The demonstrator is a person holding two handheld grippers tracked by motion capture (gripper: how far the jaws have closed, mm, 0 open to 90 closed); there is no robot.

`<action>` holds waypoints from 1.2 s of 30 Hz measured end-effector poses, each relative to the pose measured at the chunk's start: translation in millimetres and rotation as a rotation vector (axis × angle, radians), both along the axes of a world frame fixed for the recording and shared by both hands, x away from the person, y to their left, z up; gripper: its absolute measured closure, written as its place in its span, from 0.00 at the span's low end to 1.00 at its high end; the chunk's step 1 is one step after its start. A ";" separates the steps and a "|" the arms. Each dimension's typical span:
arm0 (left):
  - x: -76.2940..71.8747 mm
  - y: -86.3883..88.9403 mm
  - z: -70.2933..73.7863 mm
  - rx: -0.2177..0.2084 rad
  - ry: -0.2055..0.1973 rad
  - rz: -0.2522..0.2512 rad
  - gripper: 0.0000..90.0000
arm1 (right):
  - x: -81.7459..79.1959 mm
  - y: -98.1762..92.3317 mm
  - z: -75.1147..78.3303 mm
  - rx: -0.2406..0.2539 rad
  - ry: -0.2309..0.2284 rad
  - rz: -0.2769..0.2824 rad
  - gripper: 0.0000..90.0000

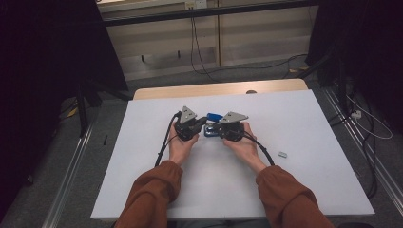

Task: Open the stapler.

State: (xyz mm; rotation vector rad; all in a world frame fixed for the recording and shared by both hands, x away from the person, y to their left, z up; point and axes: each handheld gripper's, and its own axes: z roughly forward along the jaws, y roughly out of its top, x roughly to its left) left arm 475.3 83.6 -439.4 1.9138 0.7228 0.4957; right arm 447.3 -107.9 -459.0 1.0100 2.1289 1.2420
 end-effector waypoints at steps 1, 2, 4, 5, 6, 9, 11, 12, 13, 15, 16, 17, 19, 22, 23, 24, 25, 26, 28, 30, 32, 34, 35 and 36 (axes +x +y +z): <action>0.0 0.0 0.1 0.001 -0.001 -0.001 1.00 | 0.0 0.5 -0.3 -0.002 -0.006 -0.008 1.00; 0.2 0.2 0.1 0.000 0.000 -0.002 1.00 | 0.4 0.6 -0.4 0.003 -0.011 -0.018 1.00; 0.5 0.4 -0.4 -0.002 0.002 -0.001 1.00 | 1.4 0.6 -0.2 0.009 -0.013 -0.029 1.00; 0.7 0.6 -0.7 -0.003 0.001 -0.002 1.00 | 1.9 0.6 0.1 0.015 -0.013 -0.030 1.00; 1.1 0.8 -1.1 0.000 -0.003 -0.003 1.00 | 2.1 0.9 0.3 0.015 -0.010 -0.029 1.00; 1.7 1.4 -2.1 -0.001 0.005 -0.003 1.00 | 2.2 1.3 0.5 0.011 -0.010 -0.034 1.00; 2.1 1.6 -3.4 0.012 0.010 -0.001 0.99 | 2.2 1.6 0.8 0.007 -0.014 -0.037 1.00; 2.8 2.0 -4.6 0.022 0.017 0.009 0.98 | 2.2 1.4 1.1 0.011 -0.013 -0.037 1.00; 3.4 2.8 -5.9 0.024 0.023 0.016 0.96 | 2.2 1.2 1.4 0.011 -0.014 -0.034 1.00; 4.2 3.9 -6.9 0.019 0.031 0.017 0.97 | 1.7 1.0 2.2 0.003 -0.020 -0.035 1.00; 3.8 3.9 -6.4 0.019 0.030 0.017 0.98 | 1.9 0.7 2.4 0.004 -0.021 -0.035 1.00; 3.4 3.8 -5.7 0.016 0.028 0.012 1.00 | 1.9 0.7 2.8 0.005 -0.021 -0.036 1.00; 2.3 2.1 -4.5 0.007 0.026 0.000 1.00 | 2.1 0.4 2.7 0.007 -0.024 -0.035 1.00; 1.8 0.0 -5.8 0.009 0.030 -0.009 1.00 | 2.3 0.0 3.0 0.007 -0.024 -0.035 1.00; 1.6 -0.8 -6.7 0.005 0.031 -0.010 1.00 | 2.3 0.1 3.0 0.008 -0.026 -0.036 1.00; 1.9 -1.0 -7.2 0.006 0.031 -0.014 1.00 | 2.4 0.0 3.1 0.009 -0.025 -0.036 1.00; 1.8 -1.3 -7.4 0.010 0.027 -0.018 1.00 | 2.4 -0.1 3.0 0.010 -0.024 -0.036 1.00; 1.6 -1.5 -7.3 0.014 0.026 -0.018 1.00 | 2.4 0.0 2.8 0.010 -0.023 -0.037 1.00; 1.9 -1.1 -7.3 0.026 0.018 -0.006 1.00 | 2.9 -0.1 2.4 0.012 -0.024 -0.036 1.00; 2.7 -0.2 -8.5 0.017 0.029 -0.010 1.00 | 3.3 -0.2 2.2 0.011 -0.024 -0.038 1.00; 2.7 -0.8 -8.9 0.022 0.026 -0.013 1.00 | 3.3 -0.3 2.2 0.013 -0.022 -0.039 1.00; 2.6 -1.6 -9.1 0.021 0.024 -0.015 1.00 | 3.8 -0.8 2.5 0.011 -0.024 -0.037 1.00; 2.5 -1.8 -9.3 0.021 0.025 -0.014 1.00 | 4.0 -1.1 2.8 0.009 -0.027 -0.037 1.00; 2.6 -1.6 -9.3 0.024 0.023 -0.012 1.00 | 4.0 -1.4 3.4 0.009 -0.028 -0.038 1.00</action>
